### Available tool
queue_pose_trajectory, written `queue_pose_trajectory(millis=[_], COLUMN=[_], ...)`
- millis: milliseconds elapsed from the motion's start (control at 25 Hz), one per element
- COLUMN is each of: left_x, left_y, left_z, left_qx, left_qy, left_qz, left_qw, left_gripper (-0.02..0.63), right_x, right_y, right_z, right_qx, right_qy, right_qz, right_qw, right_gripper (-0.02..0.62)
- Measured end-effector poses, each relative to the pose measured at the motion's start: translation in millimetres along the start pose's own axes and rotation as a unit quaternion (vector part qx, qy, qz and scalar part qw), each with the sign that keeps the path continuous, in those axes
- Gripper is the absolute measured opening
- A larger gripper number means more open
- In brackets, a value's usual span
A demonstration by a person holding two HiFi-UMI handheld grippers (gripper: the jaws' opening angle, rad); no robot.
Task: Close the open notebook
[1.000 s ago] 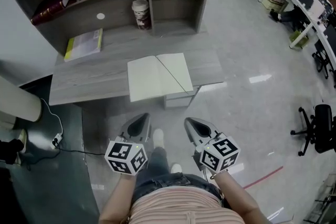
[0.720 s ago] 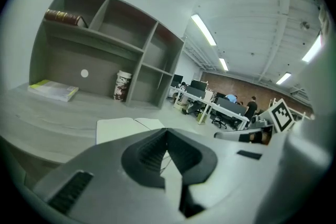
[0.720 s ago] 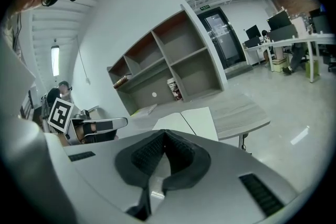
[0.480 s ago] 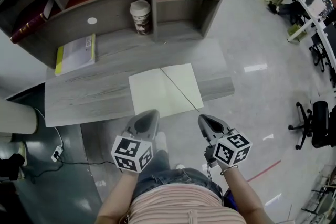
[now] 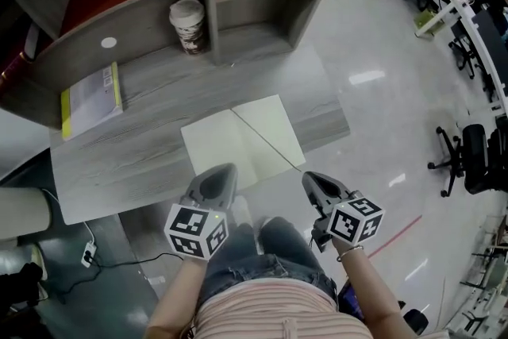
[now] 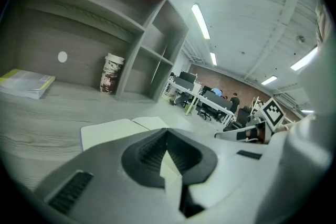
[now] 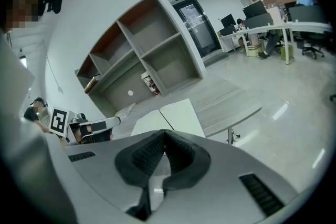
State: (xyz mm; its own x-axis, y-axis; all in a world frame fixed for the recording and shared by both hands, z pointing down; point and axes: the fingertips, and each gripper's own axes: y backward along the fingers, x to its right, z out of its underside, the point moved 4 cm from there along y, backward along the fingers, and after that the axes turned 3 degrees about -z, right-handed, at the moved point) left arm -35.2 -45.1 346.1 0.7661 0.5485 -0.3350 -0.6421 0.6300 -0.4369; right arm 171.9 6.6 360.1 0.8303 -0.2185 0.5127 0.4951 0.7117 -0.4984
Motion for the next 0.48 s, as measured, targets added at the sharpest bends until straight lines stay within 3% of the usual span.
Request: queue_pose_trajectory(millis=[160,480], left_x=[1.0,0.0], left_y=[-9.8,-29.3], left_z=[3.1,1.0], left_qx=[-0.017,-0.032], left_qy=[0.002,-0.002], left_qz=[0.015,0.031], left_qw=[0.9998,0.9990], left_gripper=[0.012,0.012], right_x=[11.0,30.8], right_y=[1.1,-7.8], right_z=[1.8,5.0], right_qx=[-0.004,-0.018], right_qy=[-0.032,-0.086], right_qz=[0.020,0.020], right_qw=[0.999,0.996], right_gripper=[0.008,0.008])
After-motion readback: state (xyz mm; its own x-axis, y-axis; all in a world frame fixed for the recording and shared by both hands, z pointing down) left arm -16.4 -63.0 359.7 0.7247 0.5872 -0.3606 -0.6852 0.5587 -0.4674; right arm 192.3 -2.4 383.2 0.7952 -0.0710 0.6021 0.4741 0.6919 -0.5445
